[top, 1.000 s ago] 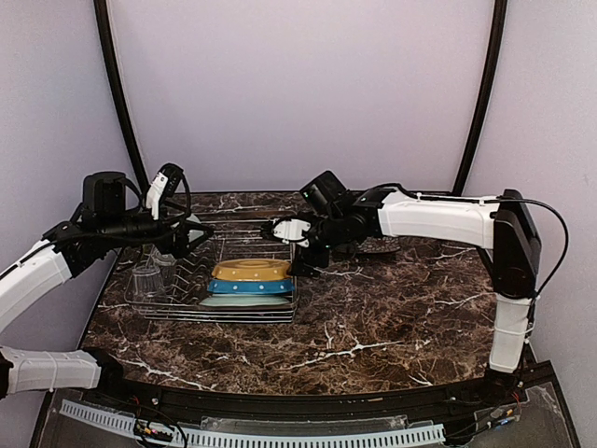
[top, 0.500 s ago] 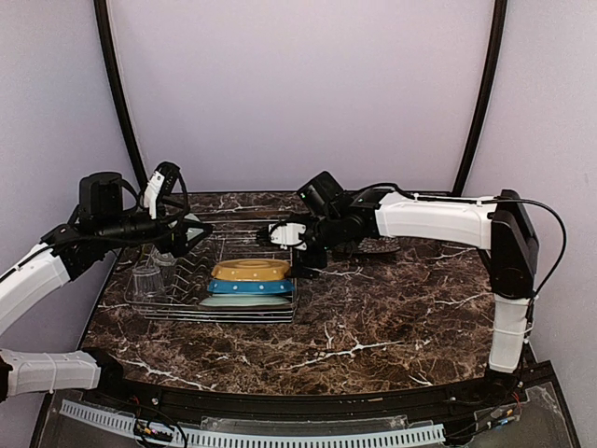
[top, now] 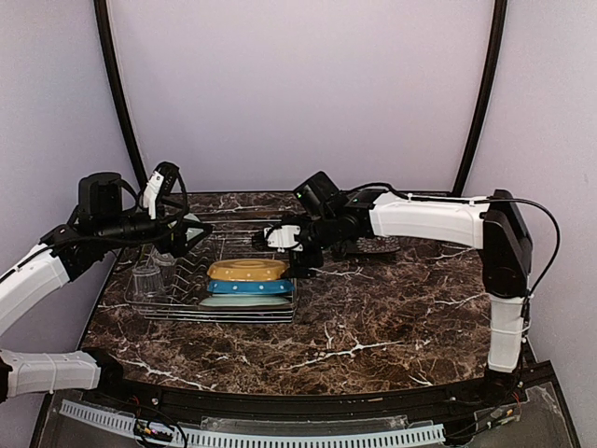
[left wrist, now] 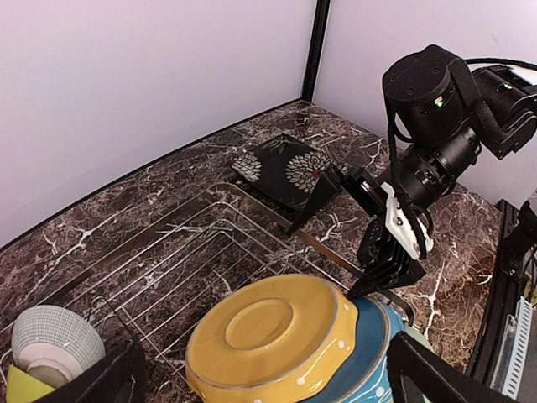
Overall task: Unload the mixed dishes from the dish rack
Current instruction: Grab the plate from the dish rack.
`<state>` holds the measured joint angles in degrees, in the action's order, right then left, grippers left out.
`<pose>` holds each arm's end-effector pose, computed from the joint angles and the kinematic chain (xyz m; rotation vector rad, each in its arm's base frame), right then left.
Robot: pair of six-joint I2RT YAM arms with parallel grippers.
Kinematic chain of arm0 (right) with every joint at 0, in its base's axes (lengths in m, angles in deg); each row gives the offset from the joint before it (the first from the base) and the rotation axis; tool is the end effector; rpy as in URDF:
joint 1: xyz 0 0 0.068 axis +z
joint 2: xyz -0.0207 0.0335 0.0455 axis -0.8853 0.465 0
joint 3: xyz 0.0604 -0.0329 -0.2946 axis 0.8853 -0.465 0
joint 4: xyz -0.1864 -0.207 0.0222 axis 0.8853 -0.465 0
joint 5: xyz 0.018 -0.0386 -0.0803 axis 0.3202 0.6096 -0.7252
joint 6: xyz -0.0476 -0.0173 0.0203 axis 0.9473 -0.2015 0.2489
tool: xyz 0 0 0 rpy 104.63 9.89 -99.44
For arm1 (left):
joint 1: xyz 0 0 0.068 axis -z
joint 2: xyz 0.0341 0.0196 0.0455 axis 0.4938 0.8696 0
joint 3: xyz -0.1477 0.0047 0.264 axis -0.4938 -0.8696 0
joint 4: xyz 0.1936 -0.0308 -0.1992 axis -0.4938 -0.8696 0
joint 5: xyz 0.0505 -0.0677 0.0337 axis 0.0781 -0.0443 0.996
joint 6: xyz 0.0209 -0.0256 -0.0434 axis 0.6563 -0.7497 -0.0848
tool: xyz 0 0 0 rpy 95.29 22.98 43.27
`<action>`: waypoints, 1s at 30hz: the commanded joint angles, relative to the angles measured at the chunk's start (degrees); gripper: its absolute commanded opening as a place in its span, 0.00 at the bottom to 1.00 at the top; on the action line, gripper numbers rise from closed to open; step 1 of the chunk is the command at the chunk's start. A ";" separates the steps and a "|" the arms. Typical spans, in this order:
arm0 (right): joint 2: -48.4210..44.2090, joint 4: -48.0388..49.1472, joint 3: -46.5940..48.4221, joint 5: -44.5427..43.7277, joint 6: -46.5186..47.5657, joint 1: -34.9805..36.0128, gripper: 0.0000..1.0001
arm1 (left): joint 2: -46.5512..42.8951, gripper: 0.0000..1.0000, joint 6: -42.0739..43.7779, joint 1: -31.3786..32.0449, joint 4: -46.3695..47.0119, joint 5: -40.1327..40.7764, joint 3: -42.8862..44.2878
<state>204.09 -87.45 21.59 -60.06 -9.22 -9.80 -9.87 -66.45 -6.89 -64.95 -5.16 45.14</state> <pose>0.2914 0.3888 0.2682 -1.8932 1.4405 0.2069 0.1953 -0.0981 0.3594 0.6900 1.7248 -0.6385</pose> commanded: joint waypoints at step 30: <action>2.20 5.79 -1.99 -2.67 -4.73 -0.03 0.94 | 1.28 1.00 38.03 -0.20 -17.64 8.53 -2.64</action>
<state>204.64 -83.83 20.67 -61.37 -12.76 -10.06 -10.66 -36.24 -6.89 -79.22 5.60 42.08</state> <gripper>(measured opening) 0.943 0.996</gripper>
